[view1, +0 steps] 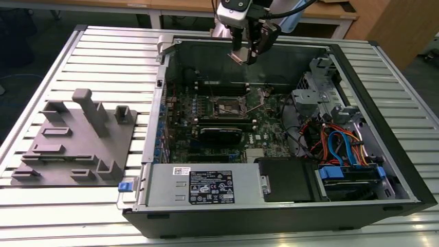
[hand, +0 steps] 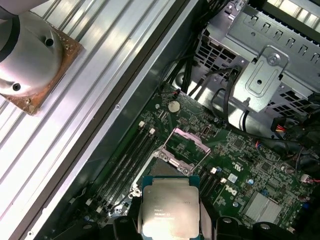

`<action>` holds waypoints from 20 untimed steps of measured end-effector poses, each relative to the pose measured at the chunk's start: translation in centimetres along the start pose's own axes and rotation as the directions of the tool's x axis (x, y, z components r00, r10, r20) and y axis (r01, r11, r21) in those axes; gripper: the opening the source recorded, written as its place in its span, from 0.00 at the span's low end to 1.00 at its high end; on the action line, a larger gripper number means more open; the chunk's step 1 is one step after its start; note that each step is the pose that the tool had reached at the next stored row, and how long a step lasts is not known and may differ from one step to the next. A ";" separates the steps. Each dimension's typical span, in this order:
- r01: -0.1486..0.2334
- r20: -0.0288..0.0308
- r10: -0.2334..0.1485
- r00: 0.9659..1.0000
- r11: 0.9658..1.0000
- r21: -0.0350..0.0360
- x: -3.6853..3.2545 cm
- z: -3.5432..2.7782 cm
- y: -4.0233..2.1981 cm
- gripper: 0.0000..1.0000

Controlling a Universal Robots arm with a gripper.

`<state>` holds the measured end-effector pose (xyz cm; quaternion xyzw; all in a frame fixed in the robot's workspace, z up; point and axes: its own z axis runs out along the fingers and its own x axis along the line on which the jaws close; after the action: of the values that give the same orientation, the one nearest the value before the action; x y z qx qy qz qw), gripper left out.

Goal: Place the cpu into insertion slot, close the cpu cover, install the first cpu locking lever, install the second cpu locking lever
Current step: 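Place the cpu into insertion slot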

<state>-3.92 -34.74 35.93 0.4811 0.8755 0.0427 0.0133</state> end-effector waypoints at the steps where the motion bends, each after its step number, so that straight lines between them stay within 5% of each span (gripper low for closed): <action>1: -0.001 0.000 0.001 1.000 1.000 0.000 0.00 0.00 0.00 0.54; 11: -0.078 0.007 0.078 0.997 0.997 -0.002 0.00 0.02 -0.01 0.54; 20: -0.083 0.007 0.083 0.997 0.997 -0.002 0.00 0.03 -0.01 0.54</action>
<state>-3.93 -34.74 35.90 0.5173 0.8547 0.0421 0.0151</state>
